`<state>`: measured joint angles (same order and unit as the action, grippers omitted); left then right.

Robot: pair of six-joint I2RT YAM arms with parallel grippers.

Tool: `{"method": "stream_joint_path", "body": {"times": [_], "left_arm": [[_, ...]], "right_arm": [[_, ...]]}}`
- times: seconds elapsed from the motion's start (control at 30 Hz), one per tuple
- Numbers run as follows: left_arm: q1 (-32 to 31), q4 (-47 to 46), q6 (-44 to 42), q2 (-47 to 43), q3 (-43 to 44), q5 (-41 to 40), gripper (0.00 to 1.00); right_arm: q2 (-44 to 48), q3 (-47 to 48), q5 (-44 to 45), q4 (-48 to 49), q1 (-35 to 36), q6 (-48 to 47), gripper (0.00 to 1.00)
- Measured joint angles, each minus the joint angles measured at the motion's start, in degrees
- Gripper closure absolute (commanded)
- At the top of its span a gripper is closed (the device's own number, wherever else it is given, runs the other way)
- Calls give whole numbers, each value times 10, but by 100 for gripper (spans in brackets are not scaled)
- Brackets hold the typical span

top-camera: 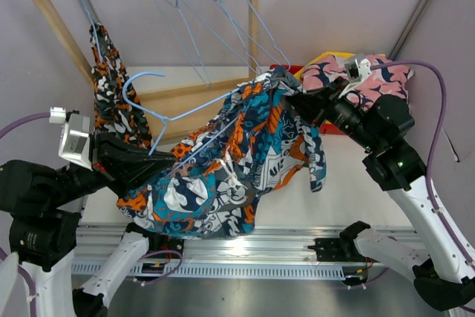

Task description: Remove the shorts from the hanger

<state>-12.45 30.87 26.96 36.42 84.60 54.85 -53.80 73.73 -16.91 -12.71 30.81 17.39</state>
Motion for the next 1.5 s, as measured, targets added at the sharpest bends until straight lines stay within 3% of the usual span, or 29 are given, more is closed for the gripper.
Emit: {"method": "stream_joint_path", "body": {"times": [0.17, 0.3, 0.43, 0.6, 0.97, 1.5], "left_arm": [[-11, 32, -18, 1, 5, -16, 100], [-23, 71, -46, 1, 14, -45, 100], [-37, 105, -70, 3, 18, -72, 100], [-45, 121, -85, 21, 18, -91, 100], [-51, 152, -94, 43, 18, -108, 100], [-56, 162, -96, 53, 16, -115, 100]], "right_arm": [[5, -26, 10, 30, 6, 10, 100], [28, -50, 88, 31, -1, 8, 100], [51, -51, 125, 25, -78, 17, 100], [47, -37, 126, -16, -155, 57, 100], [-8, -44, 151, -99, -166, 110, 100], [-24, -59, 86, -124, -247, 176, 100]]}}
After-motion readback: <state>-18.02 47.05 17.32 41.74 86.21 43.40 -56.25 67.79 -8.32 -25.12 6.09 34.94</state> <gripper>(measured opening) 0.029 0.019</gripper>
